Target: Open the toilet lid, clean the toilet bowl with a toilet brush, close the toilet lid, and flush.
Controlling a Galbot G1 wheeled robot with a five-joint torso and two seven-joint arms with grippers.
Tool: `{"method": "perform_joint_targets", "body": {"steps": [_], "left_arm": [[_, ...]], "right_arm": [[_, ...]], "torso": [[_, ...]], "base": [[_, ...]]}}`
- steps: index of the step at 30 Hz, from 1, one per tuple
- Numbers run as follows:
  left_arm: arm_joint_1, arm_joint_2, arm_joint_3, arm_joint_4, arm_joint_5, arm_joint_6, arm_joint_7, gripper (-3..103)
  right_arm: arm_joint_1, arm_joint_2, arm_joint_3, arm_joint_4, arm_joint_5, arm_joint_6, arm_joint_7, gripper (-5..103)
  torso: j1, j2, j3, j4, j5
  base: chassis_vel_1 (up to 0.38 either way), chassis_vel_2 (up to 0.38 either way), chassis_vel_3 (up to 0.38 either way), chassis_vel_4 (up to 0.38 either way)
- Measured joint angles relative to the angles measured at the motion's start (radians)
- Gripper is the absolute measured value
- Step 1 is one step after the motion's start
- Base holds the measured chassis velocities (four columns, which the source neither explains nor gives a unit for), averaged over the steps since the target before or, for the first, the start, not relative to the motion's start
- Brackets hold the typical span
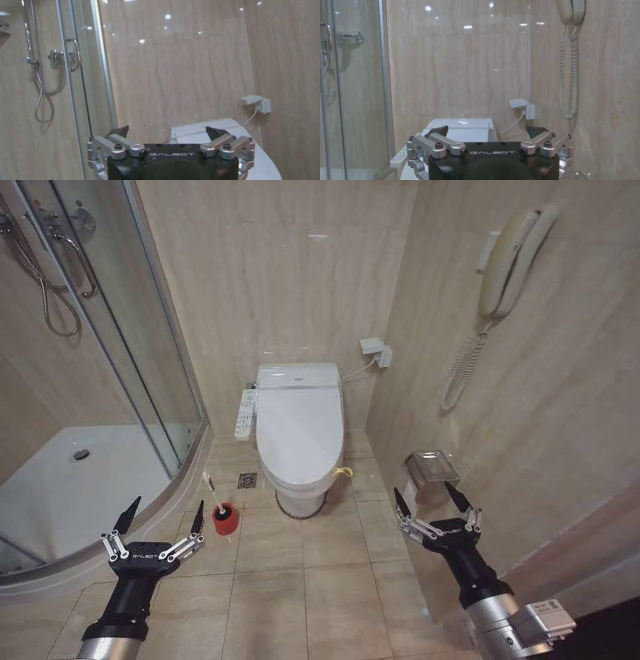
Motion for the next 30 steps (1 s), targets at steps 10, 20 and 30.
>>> {"method": "perform_joint_targets", "body": {"steps": [10, 20, 30], "left_arm": [[0.0, 0.0, 0.0, 0.0, 0.0, 0.0, 0.0, 100], [0.0, 0.0, 0.0, 0.0, 0.0, 0.0, 0.0, 100], [0.0, 0.0, 0.0, 0.0, 0.0, 0.0, 0.0, 100]], "right_arm": [[0.0, 0.0, 0.0, 0.0, 0.0, 0.0, 0.0, 100], [0.0, 0.0, 0.0, 0.0, 0.0, 0.0, 0.0, 100], [0.0, 0.0, 0.0, 0.0, 0.0, 0.0, 0.0, 100]], "torso": [[0.0, 0.0, 0.0, -0.0003, -0.0001], [-0.001, 0.0, 0.0, -0.0003, -0.0002], [-0.001, 0.0, 0.0, -0.0003, -0.0001]], "base": [[-0.035, 0.048, 0.042, -0.033], [0.0, 0.0, 0.0, 0.0], [0.0, 0.0, 0.0, 0.0]]}}
